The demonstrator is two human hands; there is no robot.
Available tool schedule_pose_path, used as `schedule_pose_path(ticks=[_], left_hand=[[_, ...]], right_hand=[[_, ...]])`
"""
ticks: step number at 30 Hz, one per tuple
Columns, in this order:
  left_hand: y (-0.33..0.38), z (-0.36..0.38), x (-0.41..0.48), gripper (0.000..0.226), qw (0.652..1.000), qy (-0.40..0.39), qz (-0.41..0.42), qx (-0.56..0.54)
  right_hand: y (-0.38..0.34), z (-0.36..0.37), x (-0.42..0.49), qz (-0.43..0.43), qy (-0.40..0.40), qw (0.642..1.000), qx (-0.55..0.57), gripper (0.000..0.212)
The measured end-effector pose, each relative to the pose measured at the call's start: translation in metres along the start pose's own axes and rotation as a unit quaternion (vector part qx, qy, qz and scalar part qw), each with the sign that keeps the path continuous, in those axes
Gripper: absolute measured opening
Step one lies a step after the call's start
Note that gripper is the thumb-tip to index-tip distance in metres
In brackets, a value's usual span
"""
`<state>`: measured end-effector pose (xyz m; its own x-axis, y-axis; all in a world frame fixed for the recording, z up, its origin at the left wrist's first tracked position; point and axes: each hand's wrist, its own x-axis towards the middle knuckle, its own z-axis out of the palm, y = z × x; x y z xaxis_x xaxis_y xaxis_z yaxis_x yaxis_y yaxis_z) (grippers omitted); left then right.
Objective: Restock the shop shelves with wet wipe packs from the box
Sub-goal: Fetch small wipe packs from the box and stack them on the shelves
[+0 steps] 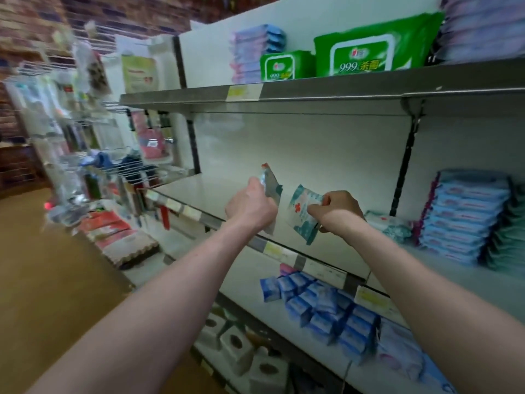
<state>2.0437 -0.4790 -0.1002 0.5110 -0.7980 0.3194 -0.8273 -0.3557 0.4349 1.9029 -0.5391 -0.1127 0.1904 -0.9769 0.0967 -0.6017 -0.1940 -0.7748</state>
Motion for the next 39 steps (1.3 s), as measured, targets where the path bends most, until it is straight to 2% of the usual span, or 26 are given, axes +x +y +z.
schedule_pose_path(ticks=[2,4,7,10,13,15,17,20,23,25,28,32,33,35,36,37,39], left_hand=[[0.0,0.009,0.015,0.024,0.998,-0.018,0.006,-0.058],[0.004,0.021,0.026,0.023,0.985,-0.05,-0.017,-0.166],[0.017,0.04,0.035,0.016,0.918,-0.131,-0.087,-0.363],[0.034,0.055,0.041,0.019,0.852,-0.19,-0.138,-0.468],[0.049,0.071,0.051,0.027,0.827,-0.233,-0.125,-0.496],[0.059,0.079,0.055,0.016,0.807,-0.265,-0.121,-0.514],[0.07,0.086,0.062,0.008,0.801,-0.289,-0.128,-0.508],[0.085,0.099,0.076,0.014,0.79,-0.346,-0.125,-0.49],[0.1,0.116,0.087,0.023,0.752,-0.397,-0.12,-0.512],[0.113,0.127,0.091,0.022,0.731,-0.401,-0.129,-0.537],[0.134,0.142,0.096,0.021,0.728,-0.391,-0.131,-0.548],[0.152,0.16,0.105,0.014,0.745,-0.381,-0.119,-0.535],[0.155,0.165,0.108,0.012,0.751,-0.382,-0.113,-0.527],[0.16,0.174,0.113,0.004,0.763,-0.383,-0.104,-0.511],[0.162,0.179,0.116,0.005,0.767,-0.383,-0.102,-0.505],[0.164,0.184,0.119,0.006,0.769,-0.383,-0.102,-0.501],[0.168,0.195,0.124,0.006,0.771,-0.387,-0.102,-0.495]], right_hand=[[0.007,0.0,0.002,0.008,0.023,1.0,0.014,0.028],[0.016,-0.002,0.004,0.01,0.045,0.998,0.034,0.033],[0.03,-0.01,0.009,0.028,0.062,0.996,0.058,0.035],[0.044,-0.019,0.019,0.057,0.07,0.99,0.104,0.036],[0.056,-0.032,0.03,0.082,0.054,0.98,0.175,0.021],[0.064,-0.042,0.036,0.1,0.037,0.968,0.226,0.002],[0.074,-0.051,0.046,0.121,0.031,0.959,0.256,0.008],[0.088,-0.063,0.062,0.143,0.026,0.948,0.285,0.007],[0.1,-0.07,0.078,0.158,0.034,0.943,0.29,0.011],[0.106,-0.074,0.087,0.173,0.045,0.941,0.286,0.018],[0.11,-0.083,0.099,0.187,0.042,0.951,0.245,0.02],[0.116,-0.094,0.112,0.197,0.021,0.964,0.177,0.006],[0.119,-0.095,0.116,0.192,0.026,0.968,0.162,0.015],[0.124,-0.094,0.125,0.174,0.046,0.978,0.101,0.05],[0.125,-0.093,0.129,0.166,0.049,0.983,0.057,0.06],[0.126,-0.091,0.131,0.157,0.047,0.986,0.011,0.061],[0.129,-0.088,0.136,0.152,0.024,0.986,-0.059,0.046]])
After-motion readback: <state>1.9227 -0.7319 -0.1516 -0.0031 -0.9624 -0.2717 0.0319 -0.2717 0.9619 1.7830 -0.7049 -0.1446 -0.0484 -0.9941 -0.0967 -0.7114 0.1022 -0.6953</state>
